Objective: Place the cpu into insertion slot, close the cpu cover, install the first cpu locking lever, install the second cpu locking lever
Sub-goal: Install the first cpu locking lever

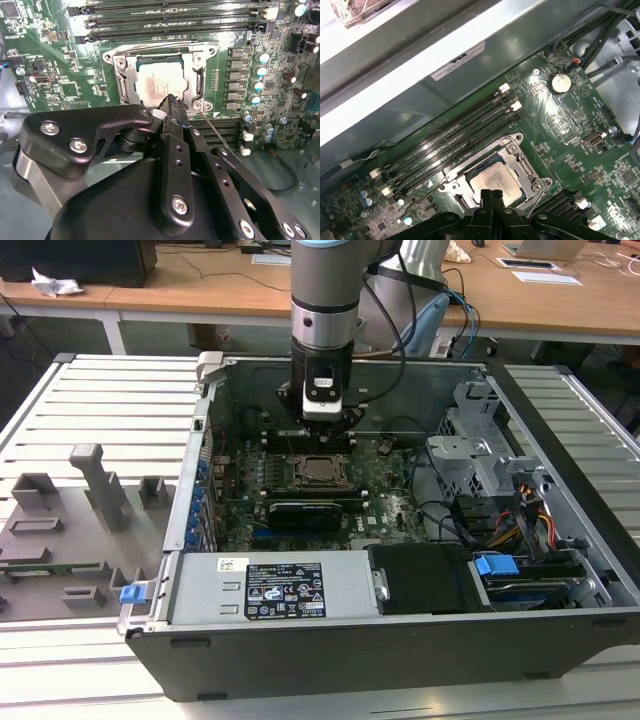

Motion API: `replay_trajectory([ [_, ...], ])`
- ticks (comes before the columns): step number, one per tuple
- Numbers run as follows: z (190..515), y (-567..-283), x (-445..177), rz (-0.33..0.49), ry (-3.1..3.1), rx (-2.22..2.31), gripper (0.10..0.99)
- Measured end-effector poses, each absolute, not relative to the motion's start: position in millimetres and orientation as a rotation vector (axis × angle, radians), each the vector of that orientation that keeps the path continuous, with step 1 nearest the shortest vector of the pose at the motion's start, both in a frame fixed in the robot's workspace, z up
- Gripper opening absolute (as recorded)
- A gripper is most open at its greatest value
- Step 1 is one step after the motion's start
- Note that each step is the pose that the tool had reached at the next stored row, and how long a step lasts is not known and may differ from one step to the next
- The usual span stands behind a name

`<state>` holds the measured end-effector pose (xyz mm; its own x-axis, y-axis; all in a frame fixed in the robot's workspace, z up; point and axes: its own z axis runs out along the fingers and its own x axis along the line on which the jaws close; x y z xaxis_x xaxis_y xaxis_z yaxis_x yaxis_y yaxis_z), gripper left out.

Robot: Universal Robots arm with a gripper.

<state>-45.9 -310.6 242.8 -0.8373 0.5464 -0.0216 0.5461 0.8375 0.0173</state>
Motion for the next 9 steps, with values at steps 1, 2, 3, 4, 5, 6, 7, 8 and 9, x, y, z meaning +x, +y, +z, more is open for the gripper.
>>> replay_trajectory([
  [1,242.8,-310.6,-45.9,0.017,2.991,0.875,0.106],
  [2,242.8,-310.6,-45.9,0.017,2.998,0.851,0.106],
  [3,242.8,-310.6,-45.8,0.017,3.005,0.826,0.106],
  [4,242.8,-310.6,-45.9,0.017,3.011,0.803,0.106],
  [5,242.8,-310.6,-45.9,0.018,3.018,0.778,0.106],
  [6,242.8,-310.6,-45.9,0.018,3.022,0.762,0.106],
  [7,242.8,-310.6,-45.9,0.018,3.027,0.743,0.106],
  [8,242.8,-310.6,-45.9,0.018,3.03,0.729,0.106],
  [9,242.8,-310.6,-45.9,0.019,3.037,0.7,0.106],
])
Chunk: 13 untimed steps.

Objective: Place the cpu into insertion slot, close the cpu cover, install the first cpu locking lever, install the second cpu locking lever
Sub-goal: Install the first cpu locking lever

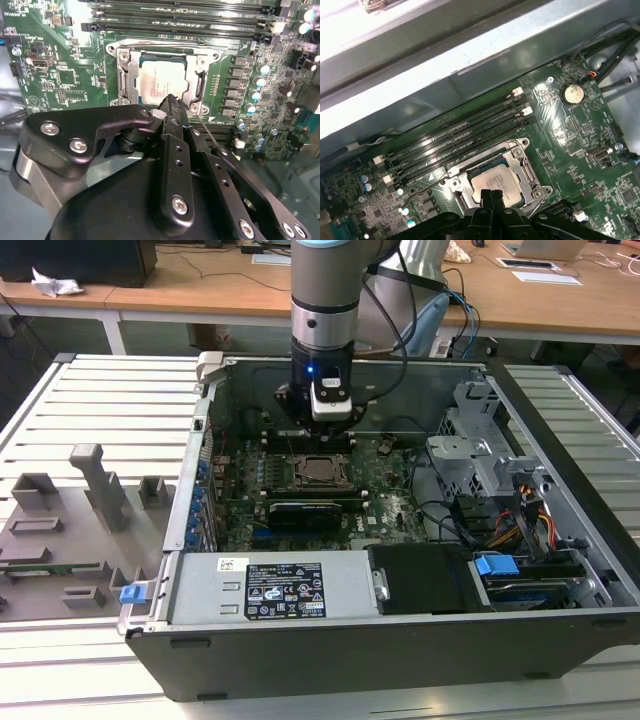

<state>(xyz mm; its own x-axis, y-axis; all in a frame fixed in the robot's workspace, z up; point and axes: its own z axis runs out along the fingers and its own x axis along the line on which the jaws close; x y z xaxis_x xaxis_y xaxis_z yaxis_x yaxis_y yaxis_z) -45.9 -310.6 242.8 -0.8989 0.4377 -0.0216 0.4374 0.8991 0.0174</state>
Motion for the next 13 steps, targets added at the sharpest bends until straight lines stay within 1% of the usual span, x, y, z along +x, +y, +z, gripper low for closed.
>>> replay_trajectory([
  [13,242.8,-310.6,-45.9,0.021,3.077,0.501,0.106],
])
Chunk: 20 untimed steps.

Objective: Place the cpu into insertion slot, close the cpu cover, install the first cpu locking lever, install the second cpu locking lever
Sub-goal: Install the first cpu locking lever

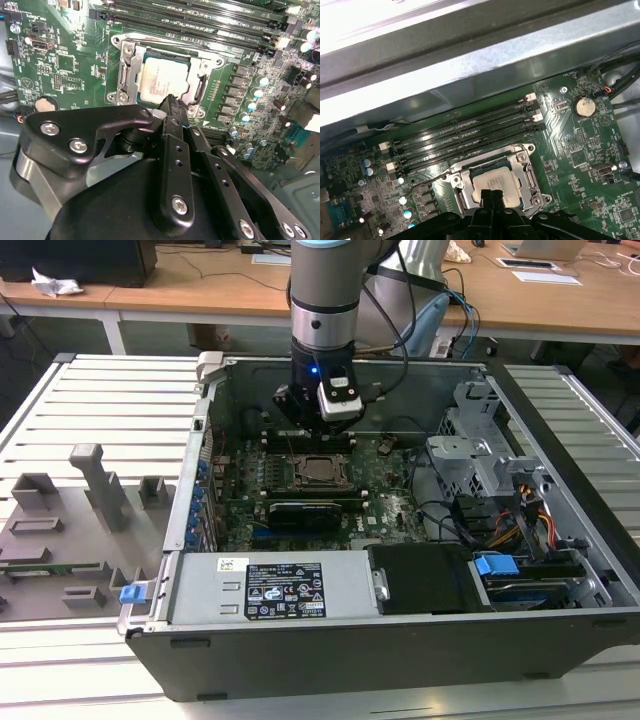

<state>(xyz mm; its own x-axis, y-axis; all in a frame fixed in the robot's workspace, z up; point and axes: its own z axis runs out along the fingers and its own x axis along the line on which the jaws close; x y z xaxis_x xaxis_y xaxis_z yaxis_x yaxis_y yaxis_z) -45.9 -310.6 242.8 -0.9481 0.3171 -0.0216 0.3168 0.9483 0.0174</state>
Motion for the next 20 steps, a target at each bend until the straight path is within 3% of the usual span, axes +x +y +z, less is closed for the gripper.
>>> replay_trajectory([
  [20,242.8,-310.6,-45.9,0.024,3.104,0.297,0.106],
])
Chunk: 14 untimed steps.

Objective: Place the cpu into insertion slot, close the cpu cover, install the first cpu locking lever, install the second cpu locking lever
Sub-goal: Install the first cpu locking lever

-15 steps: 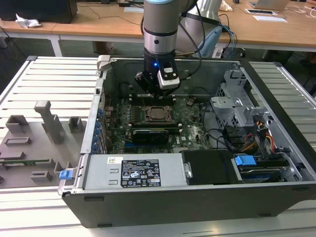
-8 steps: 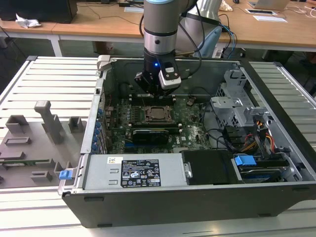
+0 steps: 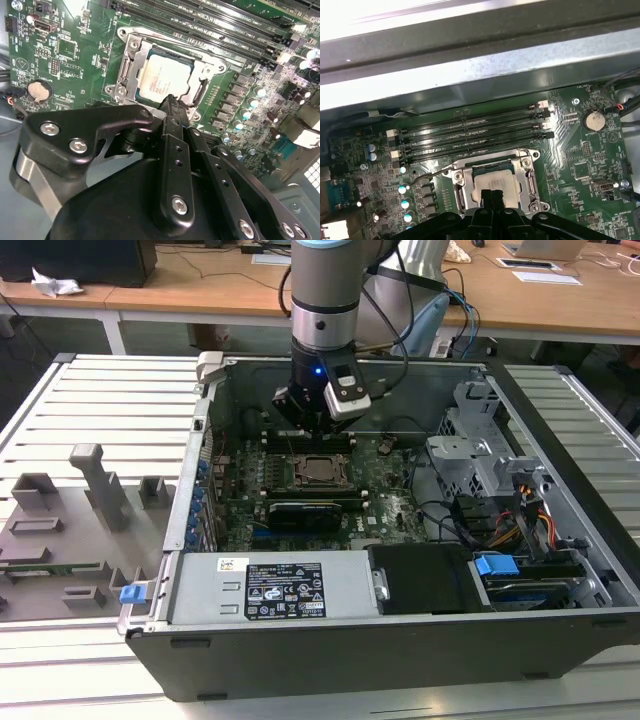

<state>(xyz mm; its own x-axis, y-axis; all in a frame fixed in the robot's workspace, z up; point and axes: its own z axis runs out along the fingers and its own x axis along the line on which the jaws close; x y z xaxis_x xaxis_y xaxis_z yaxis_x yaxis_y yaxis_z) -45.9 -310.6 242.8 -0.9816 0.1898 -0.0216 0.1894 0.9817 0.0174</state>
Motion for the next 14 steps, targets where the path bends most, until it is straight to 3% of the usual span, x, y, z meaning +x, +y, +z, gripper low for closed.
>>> replay_trajectory([
  [14,253.2,-309.3,-45.8,0.027,3.119,0.056,0.106],
])
